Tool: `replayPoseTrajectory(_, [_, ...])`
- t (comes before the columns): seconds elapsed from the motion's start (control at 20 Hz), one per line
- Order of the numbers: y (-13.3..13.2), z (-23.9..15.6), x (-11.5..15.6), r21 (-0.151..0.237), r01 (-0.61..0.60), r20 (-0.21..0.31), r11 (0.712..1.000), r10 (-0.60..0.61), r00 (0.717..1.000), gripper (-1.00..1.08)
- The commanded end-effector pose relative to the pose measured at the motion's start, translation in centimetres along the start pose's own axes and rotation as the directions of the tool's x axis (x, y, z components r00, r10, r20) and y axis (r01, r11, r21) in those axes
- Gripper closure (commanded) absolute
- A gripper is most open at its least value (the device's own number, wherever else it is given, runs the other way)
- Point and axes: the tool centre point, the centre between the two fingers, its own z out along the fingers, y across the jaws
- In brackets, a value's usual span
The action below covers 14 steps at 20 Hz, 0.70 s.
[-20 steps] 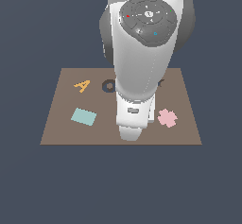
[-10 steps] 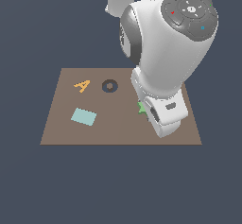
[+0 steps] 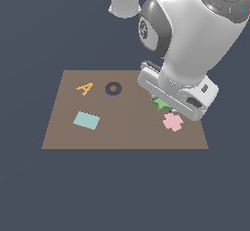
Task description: Insert a designated object into the corresponding slot on a board.
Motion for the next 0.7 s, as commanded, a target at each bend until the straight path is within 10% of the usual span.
replayPoseTrajectory(0.0, [-0.1, -0.1, 1.3, 0.0, 0.129, 0.0, 0.992, -0.129, 0.992, 1.08])
replayPoseTrajectory(0.65, [-2.7, -0.2, 6.6, 0.0, 0.625, -0.001, 0.781, -0.625, 0.781, 1.08])
